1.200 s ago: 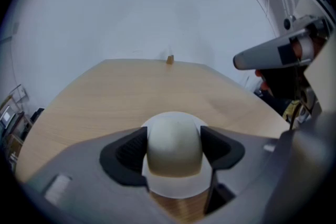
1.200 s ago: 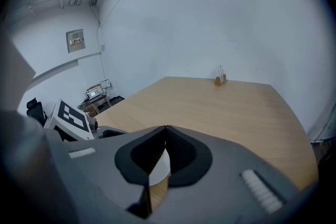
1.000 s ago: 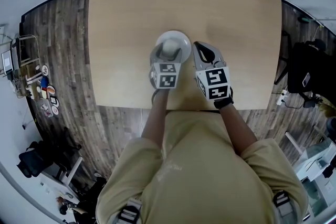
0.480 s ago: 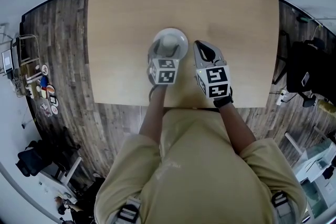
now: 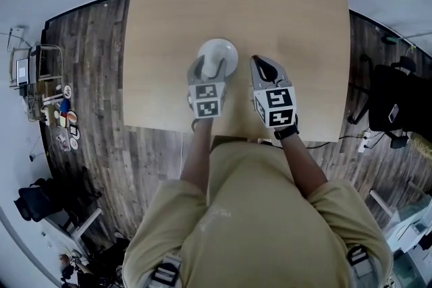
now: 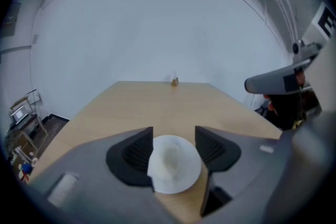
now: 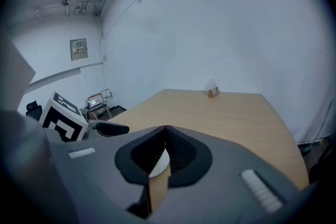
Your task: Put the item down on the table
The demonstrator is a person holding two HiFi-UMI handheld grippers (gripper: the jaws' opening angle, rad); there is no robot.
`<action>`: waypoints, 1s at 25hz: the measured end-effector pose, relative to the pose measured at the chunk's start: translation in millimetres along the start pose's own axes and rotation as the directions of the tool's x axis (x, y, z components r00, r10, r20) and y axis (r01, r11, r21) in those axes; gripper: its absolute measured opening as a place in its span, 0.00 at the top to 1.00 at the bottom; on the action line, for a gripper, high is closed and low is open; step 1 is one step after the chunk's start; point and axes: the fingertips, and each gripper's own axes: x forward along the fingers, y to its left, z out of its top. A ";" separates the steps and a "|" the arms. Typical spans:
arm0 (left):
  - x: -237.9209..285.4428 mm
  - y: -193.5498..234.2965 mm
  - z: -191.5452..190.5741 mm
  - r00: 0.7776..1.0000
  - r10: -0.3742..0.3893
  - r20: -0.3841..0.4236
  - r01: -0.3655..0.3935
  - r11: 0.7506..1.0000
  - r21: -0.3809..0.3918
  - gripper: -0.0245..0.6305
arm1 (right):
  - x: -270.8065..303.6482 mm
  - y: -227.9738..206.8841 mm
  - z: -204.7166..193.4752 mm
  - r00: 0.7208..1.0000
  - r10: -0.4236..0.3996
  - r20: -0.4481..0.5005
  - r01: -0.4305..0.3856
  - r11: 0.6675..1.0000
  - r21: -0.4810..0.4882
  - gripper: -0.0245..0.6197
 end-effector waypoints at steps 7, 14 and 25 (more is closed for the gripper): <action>-73.9 -41.1 40.2 0.990 0.024 0.141 -0.021 1.000 -0.023 0.64 | -70.0 0.6 19.5 0.993 0.011 0.119 -0.008 1.000 -0.026 0.95; -159.2 -96.4 84.3 0.946 0.032 0.322 -0.039 0.999 0.015 0.74 | -154.7 8.9 40.0 0.964 0.043 0.263 -0.034 0.999 -0.037 0.95; -280.4 -178.1 90.2 0.842 0.052 0.537 -0.055 0.998 -0.010 0.93 | -283.6 18.1 36.1 0.902 0.070 0.426 -0.021 0.993 -0.118 0.95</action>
